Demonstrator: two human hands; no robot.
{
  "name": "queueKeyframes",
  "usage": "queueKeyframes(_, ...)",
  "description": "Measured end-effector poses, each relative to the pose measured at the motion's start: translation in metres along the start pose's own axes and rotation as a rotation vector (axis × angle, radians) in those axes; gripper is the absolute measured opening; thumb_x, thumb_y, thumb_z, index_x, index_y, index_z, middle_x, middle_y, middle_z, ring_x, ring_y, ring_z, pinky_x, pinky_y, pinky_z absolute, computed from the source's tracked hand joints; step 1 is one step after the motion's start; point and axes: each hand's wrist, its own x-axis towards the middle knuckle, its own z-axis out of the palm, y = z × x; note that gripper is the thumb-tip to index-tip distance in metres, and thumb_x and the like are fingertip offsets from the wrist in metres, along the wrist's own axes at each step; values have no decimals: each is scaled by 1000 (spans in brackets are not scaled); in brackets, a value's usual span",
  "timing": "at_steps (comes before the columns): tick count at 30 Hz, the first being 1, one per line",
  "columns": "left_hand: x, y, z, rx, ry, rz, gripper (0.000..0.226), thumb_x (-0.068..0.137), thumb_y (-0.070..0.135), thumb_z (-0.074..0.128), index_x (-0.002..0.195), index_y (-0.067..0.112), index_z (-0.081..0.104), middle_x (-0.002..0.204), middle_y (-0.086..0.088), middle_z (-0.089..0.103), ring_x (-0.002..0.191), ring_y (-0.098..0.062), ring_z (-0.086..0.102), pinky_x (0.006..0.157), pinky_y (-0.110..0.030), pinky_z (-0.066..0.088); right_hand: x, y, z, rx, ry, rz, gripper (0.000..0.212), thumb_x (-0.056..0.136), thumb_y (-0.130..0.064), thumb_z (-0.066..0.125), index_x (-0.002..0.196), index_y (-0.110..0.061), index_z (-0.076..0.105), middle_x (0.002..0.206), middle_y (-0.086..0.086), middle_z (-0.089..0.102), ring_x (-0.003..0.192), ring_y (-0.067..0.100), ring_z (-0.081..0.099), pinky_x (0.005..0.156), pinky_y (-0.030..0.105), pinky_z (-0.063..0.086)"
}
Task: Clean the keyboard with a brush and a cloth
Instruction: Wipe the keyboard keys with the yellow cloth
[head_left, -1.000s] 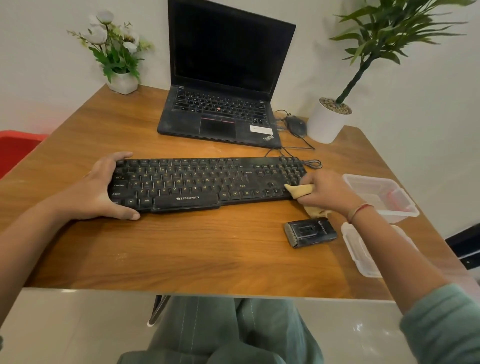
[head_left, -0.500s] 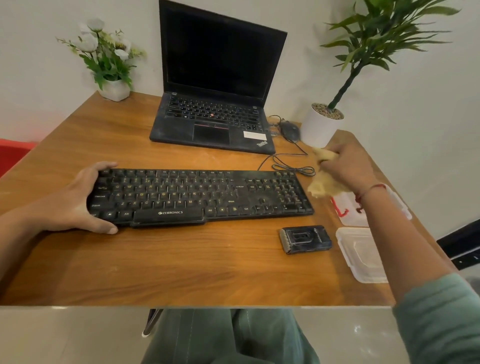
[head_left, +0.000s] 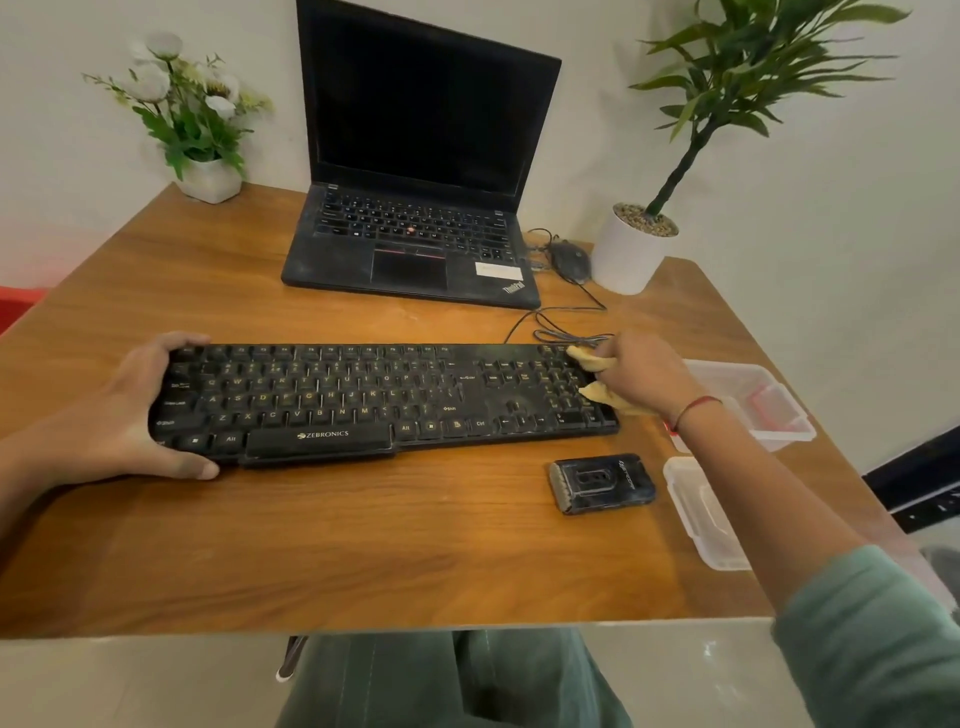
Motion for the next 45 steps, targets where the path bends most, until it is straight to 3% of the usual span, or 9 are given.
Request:
queueKeyframes(9,3,-20,-1,-1,-35,67,153,16,61,94,143,60,8,133,13,40,119,-20,48,98,-51,41,6,-10,-16,139,15,47,9,87,-24,66,92,-17,64,79,4,59,74,18,54,55,23,37)
queueKeyframes(13,0,0,3,45,28,104,130,17,69,87,130,61,24,128,9,43,115,-18,46,96,-47,40,9,-18,-20,209,-124,65,17,87,-15,67,74,-19,56,70,-1,53,67,12,50,51,19,34)
queueKeyframes(18,3,-8,4,81,68,85,127,15,74,85,126,59,26,125,14,39,114,-21,46,92,-48,42,-9,-6,-19,232,-161,126,16,85,-12,66,100,-5,66,93,10,61,85,20,53,64,27,42)
queueKeyframes(24,2,-23,3,120,19,14,131,21,48,99,133,48,32,120,14,41,107,-21,51,86,-41,44,-35,7,-19,195,-281,170,22,82,-14,69,102,-8,61,101,10,62,92,22,55,64,28,42)
queueKeyframes(28,1,-32,4,136,69,63,167,2,68,88,149,45,13,126,23,41,103,-27,52,77,-51,44,-44,10,-21,146,-334,173,29,80,-21,71,106,-15,57,100,5,61,93,19,57,67,27,45)
queueKeyframes(32,-4,11,5,78,73,55,121,14,72,87,118,63,25,123,5,40,111,-24,46,90,-46,42,-46,15,-37,147,-438,165,34,75,-28,76,102,-15,59,97,4,65,92,22,63,71,32,53)
queueKeyframes(38,-16,38,5,21,22,56,117,14,84,77,115,69,20,124,8,37,115,-21,44,100,-48,39,-11,-11,-46,206,293,31,10,89,-26,60,92,-18,66,76,0,59,75,19,58,52,24,38)
queueKeyframes(42,-20,49,2,34,-19,7,117,19,74,82,116,70,17,127,7,38,116,-20,45,98,-42,39,11,-69,-8,7,271,-2,18,94,-23,51,98,-14,67,79,0,61,74,19,58,62,30,48)
queueKeyframes(45,-23,52,2,45,-5,-9,117,16,81,78,116,69,18,127,6,39,115,-18,45,95,-39,38,-2,-118,33,-84,237,-214,27,93,-10,47,109,-16,67,95,5,67,91,22,61,80,37,54)
